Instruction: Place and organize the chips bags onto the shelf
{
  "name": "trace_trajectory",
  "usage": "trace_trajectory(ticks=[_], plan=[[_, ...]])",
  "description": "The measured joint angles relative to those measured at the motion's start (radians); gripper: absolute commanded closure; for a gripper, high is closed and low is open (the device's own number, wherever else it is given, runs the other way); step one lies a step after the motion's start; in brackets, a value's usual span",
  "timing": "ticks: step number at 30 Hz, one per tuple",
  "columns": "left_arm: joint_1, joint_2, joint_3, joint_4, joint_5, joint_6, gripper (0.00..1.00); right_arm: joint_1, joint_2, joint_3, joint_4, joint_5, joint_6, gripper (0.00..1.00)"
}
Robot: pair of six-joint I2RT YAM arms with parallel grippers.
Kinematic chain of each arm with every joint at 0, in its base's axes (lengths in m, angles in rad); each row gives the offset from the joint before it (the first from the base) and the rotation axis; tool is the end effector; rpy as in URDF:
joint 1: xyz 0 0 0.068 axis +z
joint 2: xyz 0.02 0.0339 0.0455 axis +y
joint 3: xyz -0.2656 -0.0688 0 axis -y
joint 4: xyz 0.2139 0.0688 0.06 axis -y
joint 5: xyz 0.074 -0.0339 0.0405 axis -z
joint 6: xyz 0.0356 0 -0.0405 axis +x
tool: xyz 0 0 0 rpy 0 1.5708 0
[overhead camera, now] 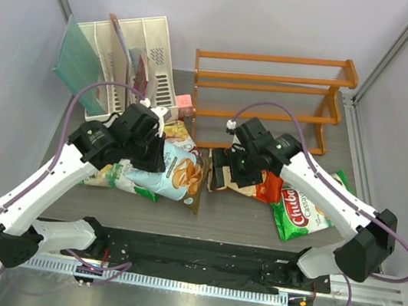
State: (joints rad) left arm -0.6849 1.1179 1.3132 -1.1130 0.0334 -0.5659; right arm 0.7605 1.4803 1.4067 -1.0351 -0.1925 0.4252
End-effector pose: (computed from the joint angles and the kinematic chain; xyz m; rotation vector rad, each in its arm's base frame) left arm 0.1298 -0.1075 0.3657 0.1678 2.5720 -0.5459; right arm 0.1853 0.1857 0.3246 -0.5308 2.7545 0.5932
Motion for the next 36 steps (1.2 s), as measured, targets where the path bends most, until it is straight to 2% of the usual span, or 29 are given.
trace_trajectory(ticks=[1, 5, 9, 17, 20, 25, 31, 36], plan=[[0.000, 0.009, 0.015, -0.003, -0.013, 0.025, 1.00, -0.005, -0.020, -0.037, 0.017, -0.006, 0.000, 0.00], [0.010, 0.025, 0.040, -0.017, -0.013, 0.076, 1.00, -0.028, -0.155, -0.266, 0.172, -0.040, 0.042, 0.00], [0.067, 0.032, 0.042, -0.021, 0.069, 0.089, 1.00, -0.077, -0.266, -0.425, 0.322, -0.102, 0.098, 0.00], [0.273, 0.037, 0.047, -0.009, 0.340, 0.104, 1.00, -0.121, -0.191, -0.406, 0.522, -0.216, 0.128, 0.00], [0.293, 0.054, 0.059, -0.006, 0.403, 0.109, 1.00, -0.122, -0.171, -0.401, 0.558, -0.253, 0.137, 0.00], [0.310, 0.052, 0.051, 0.005, 0.426, 0.106, 1.00, -0.129, -0.122, -0.395, 0.608, -0.309, 0.157, 0.00], [0.389, 0.011, -0.071, 0.079, 0.533, 0.067, 1.00, -0.143, -0.092, -0.442, 0.866, -0.443, 0.292, 0.00], [0.449, -0.005, -0.180, 0.174, 0.621, -0.018, 1.00, -0.160, -0.026, -0.466, 1.020, -0.488, 0.380, 0.00]])
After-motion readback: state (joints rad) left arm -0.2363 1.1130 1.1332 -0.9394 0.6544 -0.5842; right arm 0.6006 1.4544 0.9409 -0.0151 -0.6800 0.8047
